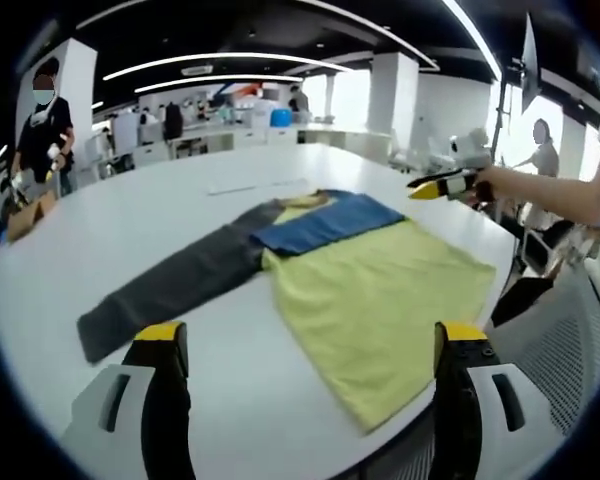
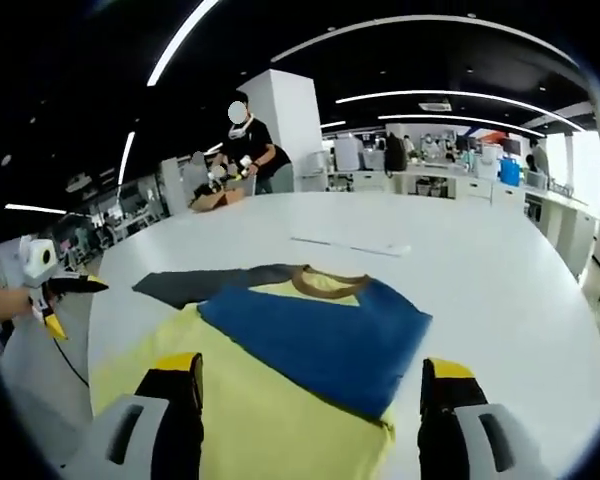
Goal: Fold the garment on the visible template until the final outline fits inside the template.
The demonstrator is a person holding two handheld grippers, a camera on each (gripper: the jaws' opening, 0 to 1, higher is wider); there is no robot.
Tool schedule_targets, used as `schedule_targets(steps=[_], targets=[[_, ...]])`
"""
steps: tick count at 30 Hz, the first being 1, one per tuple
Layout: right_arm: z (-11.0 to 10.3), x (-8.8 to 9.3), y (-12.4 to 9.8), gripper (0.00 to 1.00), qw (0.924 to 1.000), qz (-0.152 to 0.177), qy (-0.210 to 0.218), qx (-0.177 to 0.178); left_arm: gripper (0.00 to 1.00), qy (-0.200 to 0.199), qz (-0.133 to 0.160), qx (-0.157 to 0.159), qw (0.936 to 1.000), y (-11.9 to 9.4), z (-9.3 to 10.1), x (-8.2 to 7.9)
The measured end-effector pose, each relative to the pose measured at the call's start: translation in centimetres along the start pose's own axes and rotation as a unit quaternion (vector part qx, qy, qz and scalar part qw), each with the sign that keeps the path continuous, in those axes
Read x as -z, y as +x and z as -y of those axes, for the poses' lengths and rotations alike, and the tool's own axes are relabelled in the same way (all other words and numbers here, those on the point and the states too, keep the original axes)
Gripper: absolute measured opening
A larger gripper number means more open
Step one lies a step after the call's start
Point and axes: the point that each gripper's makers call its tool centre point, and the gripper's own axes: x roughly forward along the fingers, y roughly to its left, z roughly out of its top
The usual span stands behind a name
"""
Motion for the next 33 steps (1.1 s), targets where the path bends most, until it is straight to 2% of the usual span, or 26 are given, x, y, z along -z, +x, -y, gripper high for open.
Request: schedule_targets(steps=[5, 11, 18, 23, 27, 33], targets=[[-1.3, -1.0, -1.2, 0.99, 0.9996, 0.017, -0.014, -0.015, 0.99, -0.002, 0.004, -0.002, 1.0000, 0.0, -0.4, -0.4], [-3.4, -1.0, -2.8, 0.99, 0.9988, 0.009, -0.032, -0.037, 0.98, -0.006, 0.003, -0.007, 1.0000, -0.4, -1.1, -0.4], [-5.9, -0.7, -4.6, 0.99, 0.9969, 0.008, -0.051, -0.060, 0.97, -0.035, 0.017, -0.029, 0.9988, -1.2, -3.2, -0.7], [-7.5, -0.7, -6.2, 0.99, 0.9958, 0.018, -0.053, -0.073, 0.96, -0.049, 0.026, -0.046, 0.9974, -1.8, -4.7, -1.0], [-8.3, -0.5, -7.2, 0.97, 0.9955, 0.020, -0.052, -0.076, 0.94, -0.051, 0.033, -0.063, 0.9962, -2.2, -5.7, -1.3], [-9.0, 0.3, -8.5, 0.97, 0.9956, 0.017, -0.052, -0.076, 0.88, -0.047, 0.026, -0.096, 0.9939, -2.3, -8.4, -0.9]])
